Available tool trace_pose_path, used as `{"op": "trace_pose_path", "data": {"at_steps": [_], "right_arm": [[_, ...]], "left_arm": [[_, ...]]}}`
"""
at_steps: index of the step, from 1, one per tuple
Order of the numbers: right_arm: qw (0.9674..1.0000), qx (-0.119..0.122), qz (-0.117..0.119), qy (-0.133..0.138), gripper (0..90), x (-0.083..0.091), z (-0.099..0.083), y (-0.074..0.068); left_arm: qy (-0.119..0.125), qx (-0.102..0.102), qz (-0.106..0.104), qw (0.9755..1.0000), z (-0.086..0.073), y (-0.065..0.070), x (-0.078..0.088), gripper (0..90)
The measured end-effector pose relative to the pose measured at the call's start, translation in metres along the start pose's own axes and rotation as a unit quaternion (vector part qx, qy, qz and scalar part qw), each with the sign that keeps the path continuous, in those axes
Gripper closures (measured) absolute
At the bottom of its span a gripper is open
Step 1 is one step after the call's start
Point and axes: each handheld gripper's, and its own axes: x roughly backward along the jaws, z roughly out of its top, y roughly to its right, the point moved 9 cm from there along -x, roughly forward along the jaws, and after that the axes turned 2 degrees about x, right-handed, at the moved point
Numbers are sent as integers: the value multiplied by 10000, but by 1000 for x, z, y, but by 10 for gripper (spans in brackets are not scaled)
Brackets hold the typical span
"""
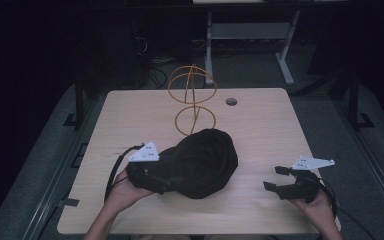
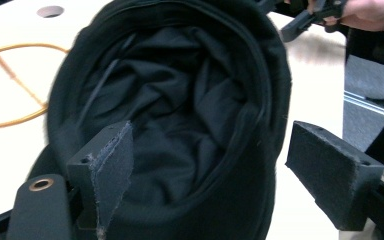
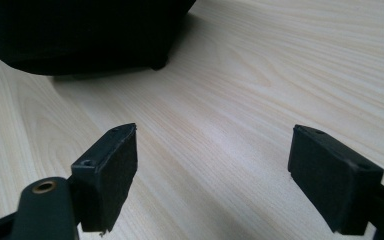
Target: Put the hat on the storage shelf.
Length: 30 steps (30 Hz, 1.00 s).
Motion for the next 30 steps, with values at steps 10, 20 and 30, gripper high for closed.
{"op": "trace_pose_path", "data": {"at_steps": [10, 20, 30], "right_arm": [[10000, -46, -26, 6, 196, 2, -1, 1], [10000, -33, -7, 47, 197, 4, -1, -1], [10000, -12, 3, -2, 200, 5, -4, -1]], "left_arm": [[-367, -255, -406, 9982, 18, 24, -39, 212], [-761, -564, -534, 9941, 32, 41, -64, 280], [-1610, -769, -636, 9819, 23, 45, -95, 419]]}}
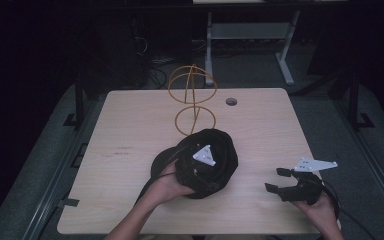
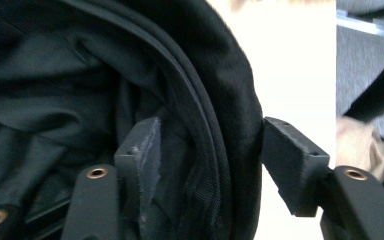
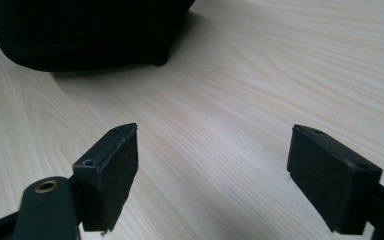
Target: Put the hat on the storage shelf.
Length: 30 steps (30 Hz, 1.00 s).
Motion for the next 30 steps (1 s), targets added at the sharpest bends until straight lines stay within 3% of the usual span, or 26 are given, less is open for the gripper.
{"op": "trace_pose_path", "data": {"at_steps": [3, 7, 8, 9, 10, 12, 16, 20, 21, 24, 25, 27, 28, 29, 30], "right_arm": [[10000, 0, -11, 28, 200, 1, 1, 0], [10000, 18, 1, -8, 201, -1, 0, -2], [10000, 78, 16, -58, 202, -3, -1, -4], [10000, 78, 16, -58, 202, -3, -1, -4], [9999, 108, 36, -77, 212, -3, -1, -6], [9999, 131, 56, -83, 213, -3, -1, -7], [9999, 142, 66, -63, 212, -4, 0, -8], [9998, 180, 31, -16, 206, -3, 3, -10], [9998, 201, 24, 0, 204, -2, 4, -11], [9996, 263, -6, 50, 200, -2, 8, -14], [9996, 260, -11, 101, 196, -2, 10, -16], [9994, 278, -12, 217, 190, 0, 16, -20], [9994, 278, -12, 217, 190, 0, 16, -20], [9988, 315, -7, 385, 188, 3, 22, -24], [9988, 315, -7, 385, 188, 3, 22, -24]], "left_arm": [[-322, -166, 9, 9993, -3, 2, -7, 486], [-526, -307, 18, 9981, -4, 3, -12, 561], [-733, -349, 14, 9967, -7, 3, -16, 633], [-733, -349, 14, 9967, -7, 3, -16, 658], [-909, -370, -55, 9952, -10, 5, -21, 688], [-971, -492, 28, 9941, -11, 6, -24, 739], [-953, -532, 110, 9940, -9, 5, -23, 765], [-813, -457, 6, 9956, -6, 5, -16, 777], [-601, -394, -74, 9974, -2, 3, -8, 778], [-407, -335, -181, 9984, 3, 3, -1, 778], [-166, -276, -344, 9989, 10, 4, 8, 778], [126, -217, -548, 9982, 18, 6, 18, 777], [126, -217, -548, 9982, 18, 6, 18, 777], [374, -179, -729, 9965, 25, 9, 26, 776], [374, -179, -729, 9965, 25, 9, 26, 775]]}}
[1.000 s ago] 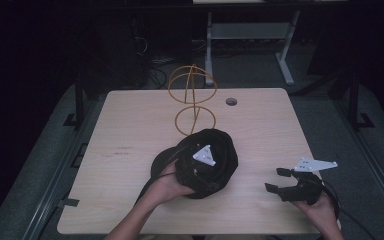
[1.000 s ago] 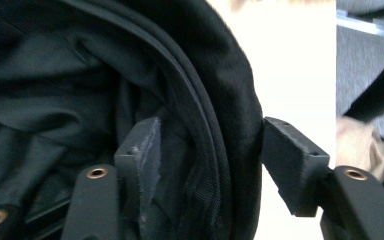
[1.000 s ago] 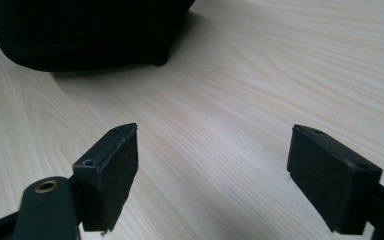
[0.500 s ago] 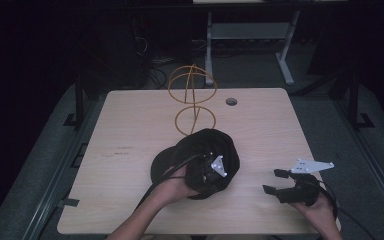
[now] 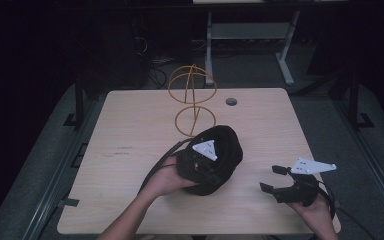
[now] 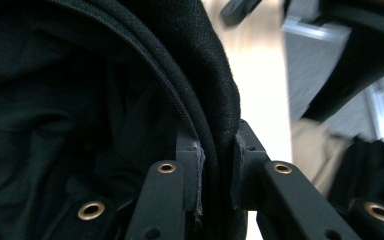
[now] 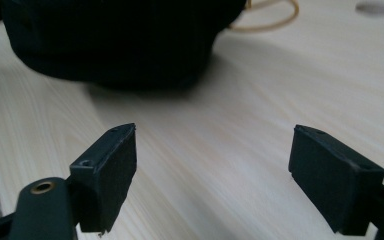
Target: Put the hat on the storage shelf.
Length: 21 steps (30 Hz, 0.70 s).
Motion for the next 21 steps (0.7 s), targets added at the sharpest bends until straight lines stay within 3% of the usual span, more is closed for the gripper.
{"op": "trace_pose_path", "data": {"at_steps": [3, 11, 15, 21], "right_arm": [[9994, 33, 27, 340, 183, 5, 14, -7], [9952, -34, 144, 972, 177, 16, 34, -15], [9930, -95, 146, 1166, 177, 20, 39, -12], [9923, -99, 111, 1226, 186, 24, 42, -10]], "left_arm": [[338, -19, -292, 9990, 13, 8, 6, 773], [515, -205, -527, 9971, 35, 19, -3, 773], [607, -311, -722, 9951, 47, 27, -6, 773], [687, -465, -907, 9924, 61, 39, -8, 773]]}}
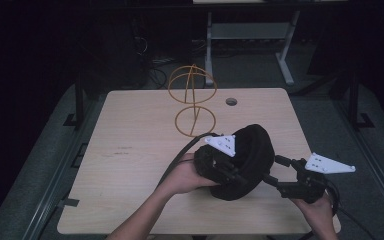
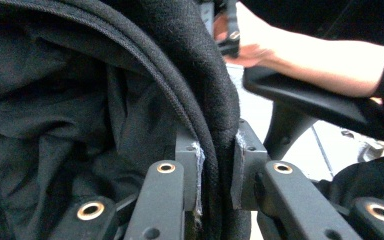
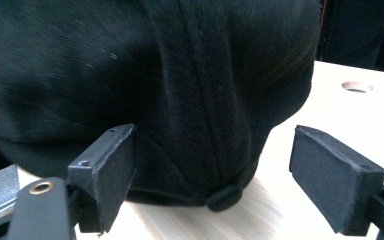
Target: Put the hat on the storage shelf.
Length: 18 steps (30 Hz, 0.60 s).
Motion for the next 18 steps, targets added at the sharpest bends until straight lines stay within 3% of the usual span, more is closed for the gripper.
{"op": "trace_pose_path", "data": {"at_steps": [4, 8, 9, 10, 11, 14, 18], "right_arm": [[9999, 97, 4, 86, 284, 4, 3, -1], [9990, 288, 72, 323, 569, 9, 9, -6], [9990, 288, 72, 323, 569, 9, 9, -6], [9987, 378, 124, 318, 707, 10, 10, -10], [9987, 378, 124, 318, 707, 10, 10, -10], [9985, 413, 105, 331, 841, 9, 15, -14], [9985, 312, 140, 417, 848, 13, 22, -16]], "left_arm": [[-78, -219, -128, 9996, 9, 10, -8, 771], [-82, -280, -140, 9995, 12, 11, -10, 771], [-82, -280, -140, 9995, 12, 11, -10, 771], [-82, -237, -162, 9996, 11, 10, -10, 771], [-82, -237, -162, 9996, 11, 10, -10, 771], [-54, -209, -186, 9996, 10, 9, -8, 769], [4, -142, -159, 9998, 6, 8, -2, 751]]}}
